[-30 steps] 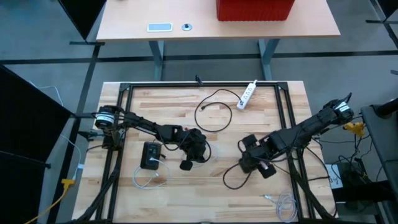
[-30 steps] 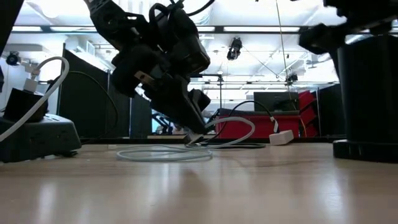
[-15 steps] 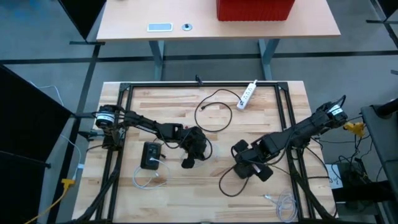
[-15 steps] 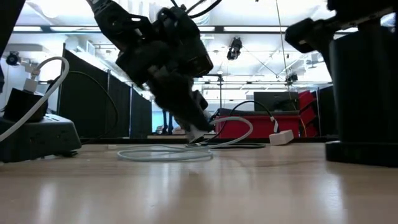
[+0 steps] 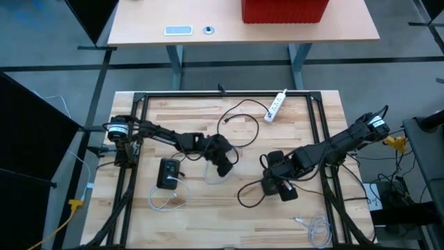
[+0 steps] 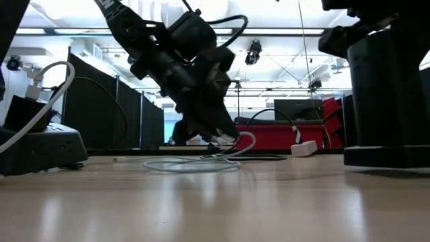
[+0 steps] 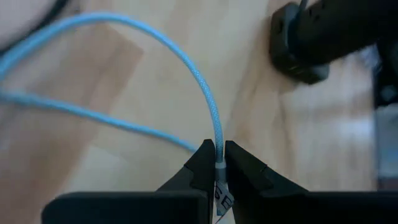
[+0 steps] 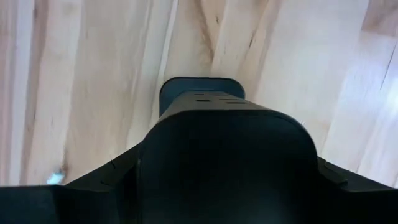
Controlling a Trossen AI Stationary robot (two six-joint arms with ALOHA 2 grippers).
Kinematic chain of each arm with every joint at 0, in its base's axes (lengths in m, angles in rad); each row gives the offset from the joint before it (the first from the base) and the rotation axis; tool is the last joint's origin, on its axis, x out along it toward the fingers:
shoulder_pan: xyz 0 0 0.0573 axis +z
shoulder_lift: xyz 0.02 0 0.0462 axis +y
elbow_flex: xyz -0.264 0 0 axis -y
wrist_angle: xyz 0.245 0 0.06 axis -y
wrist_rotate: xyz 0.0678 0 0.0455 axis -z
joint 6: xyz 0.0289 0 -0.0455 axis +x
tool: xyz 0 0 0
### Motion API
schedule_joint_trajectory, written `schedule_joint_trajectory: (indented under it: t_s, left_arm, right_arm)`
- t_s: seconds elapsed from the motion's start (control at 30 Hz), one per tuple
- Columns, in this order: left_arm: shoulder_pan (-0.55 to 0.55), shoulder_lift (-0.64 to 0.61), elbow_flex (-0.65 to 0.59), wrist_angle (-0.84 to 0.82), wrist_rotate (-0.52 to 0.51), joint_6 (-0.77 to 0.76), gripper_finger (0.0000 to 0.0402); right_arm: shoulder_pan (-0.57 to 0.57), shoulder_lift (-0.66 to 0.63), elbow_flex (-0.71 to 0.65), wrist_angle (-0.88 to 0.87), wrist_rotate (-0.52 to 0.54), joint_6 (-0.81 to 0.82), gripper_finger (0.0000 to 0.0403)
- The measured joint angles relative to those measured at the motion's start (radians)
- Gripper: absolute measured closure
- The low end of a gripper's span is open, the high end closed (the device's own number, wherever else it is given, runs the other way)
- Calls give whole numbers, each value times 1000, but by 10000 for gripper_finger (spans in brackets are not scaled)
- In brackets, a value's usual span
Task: Insert USB
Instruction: Insert the top white charger cable into the right black outlet extension
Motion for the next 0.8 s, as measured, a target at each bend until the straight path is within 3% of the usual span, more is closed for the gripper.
schedule_joint_trajectory:
  t_s: [0.2, 0.33, 0.6, 0.8]
  left_arm:
    - [1, -1, 0, 93, 10, -330, 386]
    - [0, -2, 0, 87, 10, -424, 386]
    - [-1, -2, 0, 99, -88, -411, 386]
    - [-21, -1, 0, 102, -310, -278, 386]
  right_arm:
    - [1, 10, 0, -4, 3, 36, 139]
    - [1, 10, 0, -1, 4, 37, 139]
    - [1, 9, 0, -1, 17, 37, 139]
    - [2, 6, 0, -30, 18, 75, 139]
